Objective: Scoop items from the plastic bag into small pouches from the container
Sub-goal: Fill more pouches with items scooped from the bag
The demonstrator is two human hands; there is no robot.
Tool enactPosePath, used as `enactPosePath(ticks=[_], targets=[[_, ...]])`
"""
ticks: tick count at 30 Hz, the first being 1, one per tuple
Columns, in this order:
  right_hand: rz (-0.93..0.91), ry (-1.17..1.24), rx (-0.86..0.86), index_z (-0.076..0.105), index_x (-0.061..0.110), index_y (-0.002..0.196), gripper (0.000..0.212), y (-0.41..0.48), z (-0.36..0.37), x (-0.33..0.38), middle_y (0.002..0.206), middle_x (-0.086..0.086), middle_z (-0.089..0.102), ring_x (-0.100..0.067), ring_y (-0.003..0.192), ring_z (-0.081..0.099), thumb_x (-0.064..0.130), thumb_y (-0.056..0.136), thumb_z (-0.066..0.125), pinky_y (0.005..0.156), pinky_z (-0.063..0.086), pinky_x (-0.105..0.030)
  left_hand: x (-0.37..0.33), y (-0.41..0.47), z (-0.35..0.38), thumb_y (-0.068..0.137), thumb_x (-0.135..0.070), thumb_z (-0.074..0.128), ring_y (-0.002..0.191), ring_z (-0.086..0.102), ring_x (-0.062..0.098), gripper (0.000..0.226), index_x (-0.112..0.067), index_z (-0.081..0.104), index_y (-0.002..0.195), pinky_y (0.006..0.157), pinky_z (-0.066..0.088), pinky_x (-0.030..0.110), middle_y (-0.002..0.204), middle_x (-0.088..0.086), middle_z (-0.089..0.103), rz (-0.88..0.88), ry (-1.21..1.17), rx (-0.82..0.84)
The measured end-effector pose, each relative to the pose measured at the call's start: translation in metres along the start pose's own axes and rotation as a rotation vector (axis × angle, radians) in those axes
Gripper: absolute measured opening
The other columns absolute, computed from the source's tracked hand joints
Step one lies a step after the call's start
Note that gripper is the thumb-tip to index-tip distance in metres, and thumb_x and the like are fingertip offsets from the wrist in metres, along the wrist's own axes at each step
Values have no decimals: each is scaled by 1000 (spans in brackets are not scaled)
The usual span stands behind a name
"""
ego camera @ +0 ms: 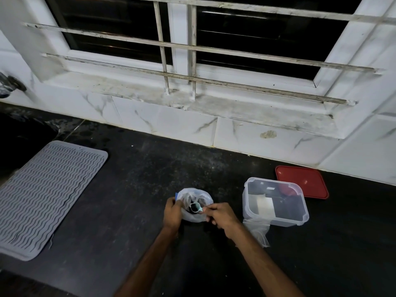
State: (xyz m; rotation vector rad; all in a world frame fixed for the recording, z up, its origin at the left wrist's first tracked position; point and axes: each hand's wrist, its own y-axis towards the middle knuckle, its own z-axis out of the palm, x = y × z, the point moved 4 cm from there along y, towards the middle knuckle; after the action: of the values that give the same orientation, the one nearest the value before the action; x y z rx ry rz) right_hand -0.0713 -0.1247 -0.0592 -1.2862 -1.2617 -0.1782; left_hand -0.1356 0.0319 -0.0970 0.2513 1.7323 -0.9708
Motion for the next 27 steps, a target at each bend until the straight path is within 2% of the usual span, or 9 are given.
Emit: enactPosePath(ticks=[4,6,8,10,12,14,17,19,27], targets=[[-25,4,38,75,14,89,17,-14,-10,10,60,0,59,-5,43,37,21,94,62,39,24,-18,-1,-7,-7,93,-14,59,86,62,15,17,-6,55,109,72,51,27,105,13,65,60,-25,24],[-47,2,34,76,16,88,17,-24,-18,17,60,2,59,-5,43,37,23,94,62,39,25,-17,-2,-13,-10,91,-23,65,96,64,17,29,-11,54,115,84,55,33,115,12,64,105,-36,44],[-74,21,37,77,16,90,17,-37,-29,22,61,3,59,-5,44,38,24,94,62,41,26,-17,-5,-21,-14,88,-33,68,114,59,18,47,-15,50,128,99,51,40,130,9,57,192,53,-12],[-102,45,32,76,15,93,17,-52,-45,24,60,4,59,-5,46,38,24,95,61,43,26,-17,-16,-37,-18,90,-33,67,123,49,12,55,-17,44,137,105,44,35,137,0,48,335,197,-122],[-123,61,13,77,16,94,18,-68,-65,20,60,4,59,-4,47,40,24,95,61,42,27,-15,-29,-62,-9,93,-33,65,119,51,3,48,-22,45,135,98,45,23,132,-8,50,511,200,-103],[-126,87,-12,77,15,94,17,-83,-85,9,60,3,60,-3,48,43,22,95,61,43,29,-14,-31,-86,10,93,-29,66,117,54,1,42,-26,49,131,93,47,17,127,-12,54,588,180,55],[-131,130,-69,76,10,92,16,-106,-119,-15,63,-4,60,-4,46,44,18,95,62,43,33,-14,-6,-114,49,89,-30,69,121,54,2,45,-29,51,130,99,46,19,130,-13,56,582,261,315],[-116,98,-116,75,10,90,16,-117,-138,-31,64,-6,61,-4,45,44,19,94,62,43,35,-13,13,-125,69,83,-35,75,119,55,0,51,-31,52,129,96,49,21,128,-15,54,542,304,413],[-184,-237,-181,76,21,83,15,-117,-168,-69,57,0,66,-2,47,52,23,93,64,54,43,-23,47,-145,115,75,-23,81,102,59,4,54,-27,56,122,78,52,14,119,-14,51,437,360,380]])
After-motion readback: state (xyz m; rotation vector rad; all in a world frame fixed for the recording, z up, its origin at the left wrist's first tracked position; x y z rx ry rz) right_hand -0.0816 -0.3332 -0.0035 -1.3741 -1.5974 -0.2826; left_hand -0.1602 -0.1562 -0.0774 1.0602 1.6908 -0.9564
